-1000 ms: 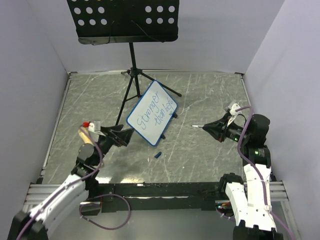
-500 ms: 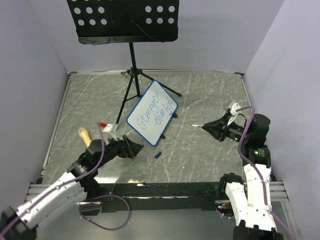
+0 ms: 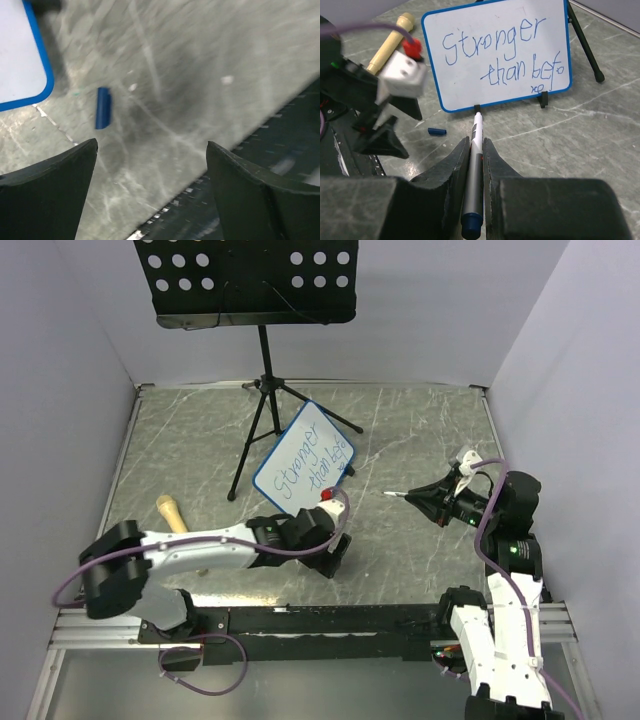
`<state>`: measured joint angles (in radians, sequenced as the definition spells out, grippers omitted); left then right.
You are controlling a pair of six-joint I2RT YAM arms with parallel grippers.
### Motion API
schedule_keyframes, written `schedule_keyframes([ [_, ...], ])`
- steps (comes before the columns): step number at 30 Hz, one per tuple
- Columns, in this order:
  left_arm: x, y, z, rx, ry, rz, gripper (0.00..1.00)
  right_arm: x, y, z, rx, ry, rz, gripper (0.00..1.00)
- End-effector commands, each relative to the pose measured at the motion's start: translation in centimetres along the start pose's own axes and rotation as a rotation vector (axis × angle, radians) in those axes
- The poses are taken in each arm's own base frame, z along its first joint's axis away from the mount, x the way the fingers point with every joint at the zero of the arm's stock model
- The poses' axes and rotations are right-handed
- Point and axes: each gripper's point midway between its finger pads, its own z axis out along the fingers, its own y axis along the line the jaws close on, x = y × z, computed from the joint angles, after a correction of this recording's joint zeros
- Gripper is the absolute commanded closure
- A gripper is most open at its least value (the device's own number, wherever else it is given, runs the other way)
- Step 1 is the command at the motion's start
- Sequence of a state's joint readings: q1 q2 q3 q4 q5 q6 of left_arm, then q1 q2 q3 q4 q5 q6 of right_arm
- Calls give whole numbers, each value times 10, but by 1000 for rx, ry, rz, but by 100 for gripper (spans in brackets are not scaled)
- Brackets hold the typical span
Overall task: Write a sentence on the whiteboard
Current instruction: Pick up the pen cap from the center of the board.
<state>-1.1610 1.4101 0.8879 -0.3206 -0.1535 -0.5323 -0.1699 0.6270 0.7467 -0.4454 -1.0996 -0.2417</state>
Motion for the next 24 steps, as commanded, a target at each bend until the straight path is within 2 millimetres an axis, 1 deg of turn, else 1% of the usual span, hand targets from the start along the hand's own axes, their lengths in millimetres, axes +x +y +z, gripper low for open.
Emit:
schedule_keyframes([
  [1, -9, 9, 10, -85, 7, 43, 12, -2, -2, -1, 10, -4, -33, 100],
  [2, -4, 13, 17, -110, 23, 42, 13, -1, -4, -1, 14, -6, -35, 100],
  [4, -6, 16, 23, -138, 23, 38, 16, 1, -4, 0, 12, -5, -29, 100],
  [5, -2, 19, 31, -155, 41, 38, 17, 1, -4, 1, 10, -5, -29, 100],
  [7, -3, 18, 39, -153, 47, 41, 21, 2, -6, 1, 12, -4, -27, 100],
  [9, -4, 25, 47, -168, 56, 37, 24, 2, -6, 1, 12, -4, -27, 100],
  [11, -9, 31, 52, -169, 54, 25, 29, 3, -6, 1, 13, -3, -27, 100],
  [13, -11, 34, 55, -159, 60, 16, 33, 4, -6, 1, 14, 0, -27, 100],
  [14, -10, 39, 56, -165, 71, 10, 35, 4, -7, 1, 15, 0, -27, 100],
  [15, -12, 39, 57, -162, 72, 10, 37, 5, -7, 2, 17, 2, -25, 100],
  [17, -9, 39, 60, -152, 91, 15, 37, 5, -7, 2, 17, 0, -26, 100],
  [18, -7, 38, 60, -142, 102, 16, 42, 4, -8, 2, 17, 0, -26, 100],
  [20, 2, 35, 62, -119, 148, 11, 50, 5, -8, 2, 18, 0, -24, 100],
  [21, 6, 37, 62, -119, 165, 8, 51, 5, -8, 2, 18, 1, -24, 100],
  [23, 13, 32, 60, -90, 189, 0, 52, 6, -9, 2, 19, 2, -21, 100],
  [24, 19, 34, 59, -89, 198, -7, 52, 6, -9, 2, 18, 3, -22, 100],
])
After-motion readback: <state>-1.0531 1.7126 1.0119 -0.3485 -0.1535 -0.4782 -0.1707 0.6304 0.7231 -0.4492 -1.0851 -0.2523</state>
